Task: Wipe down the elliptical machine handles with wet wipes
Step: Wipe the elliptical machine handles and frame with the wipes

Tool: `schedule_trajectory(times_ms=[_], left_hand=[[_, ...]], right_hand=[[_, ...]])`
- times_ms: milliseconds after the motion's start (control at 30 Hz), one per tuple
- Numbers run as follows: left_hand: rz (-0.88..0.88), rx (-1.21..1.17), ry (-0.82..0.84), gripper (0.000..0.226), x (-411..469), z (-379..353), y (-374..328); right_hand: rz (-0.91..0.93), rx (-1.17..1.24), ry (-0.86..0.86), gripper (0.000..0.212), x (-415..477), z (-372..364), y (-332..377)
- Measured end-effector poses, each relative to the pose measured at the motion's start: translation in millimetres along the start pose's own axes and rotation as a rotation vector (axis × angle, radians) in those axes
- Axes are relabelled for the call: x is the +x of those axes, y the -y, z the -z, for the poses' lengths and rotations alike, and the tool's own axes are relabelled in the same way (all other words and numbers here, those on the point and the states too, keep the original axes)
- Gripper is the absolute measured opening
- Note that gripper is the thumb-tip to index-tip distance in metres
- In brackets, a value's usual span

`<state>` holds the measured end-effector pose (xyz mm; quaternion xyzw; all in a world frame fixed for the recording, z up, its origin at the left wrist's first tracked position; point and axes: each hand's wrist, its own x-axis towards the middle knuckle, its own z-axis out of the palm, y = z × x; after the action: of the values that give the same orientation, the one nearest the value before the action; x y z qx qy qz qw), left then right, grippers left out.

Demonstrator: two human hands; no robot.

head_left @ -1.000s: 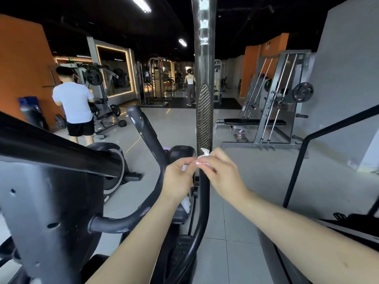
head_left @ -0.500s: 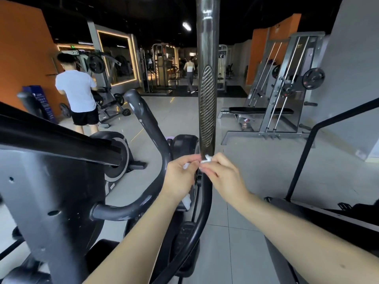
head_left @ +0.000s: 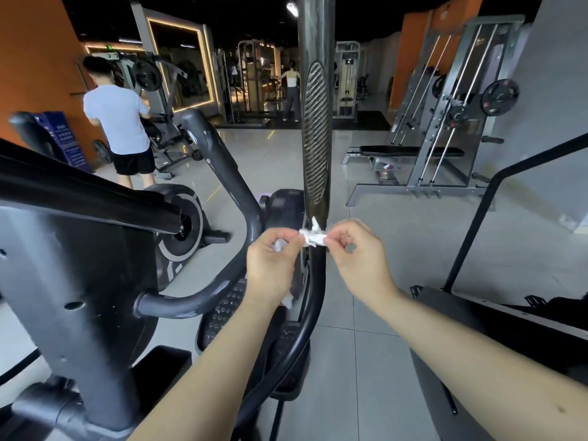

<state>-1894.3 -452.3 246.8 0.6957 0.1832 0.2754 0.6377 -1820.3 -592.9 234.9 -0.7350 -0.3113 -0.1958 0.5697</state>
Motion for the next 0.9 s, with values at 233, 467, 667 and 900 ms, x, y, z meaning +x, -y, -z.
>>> schedule_trajectory(times_ms=[233,467,667,900], left_hand=[[-0.279,0.232,-0.118,0.018,-6,-16,9],[-0.44,0.543,-0.074,0.042,-5,-28,17],[-0.334,0.556,-0.071,0.059,-2,-35,29],[-0.059,0.684,0.134,0.018,-20,-31,80]], right_hand=[[-0.117,0.161,-0.063,0.027,6,-9,11],[-0.187,0.319,0.013,0.032,8,0,4],[-0.295,0.237,-0.023,0.052,4,-6,-22],[-0.316,0.203,0.044,0.044,-21,-19,-38]])
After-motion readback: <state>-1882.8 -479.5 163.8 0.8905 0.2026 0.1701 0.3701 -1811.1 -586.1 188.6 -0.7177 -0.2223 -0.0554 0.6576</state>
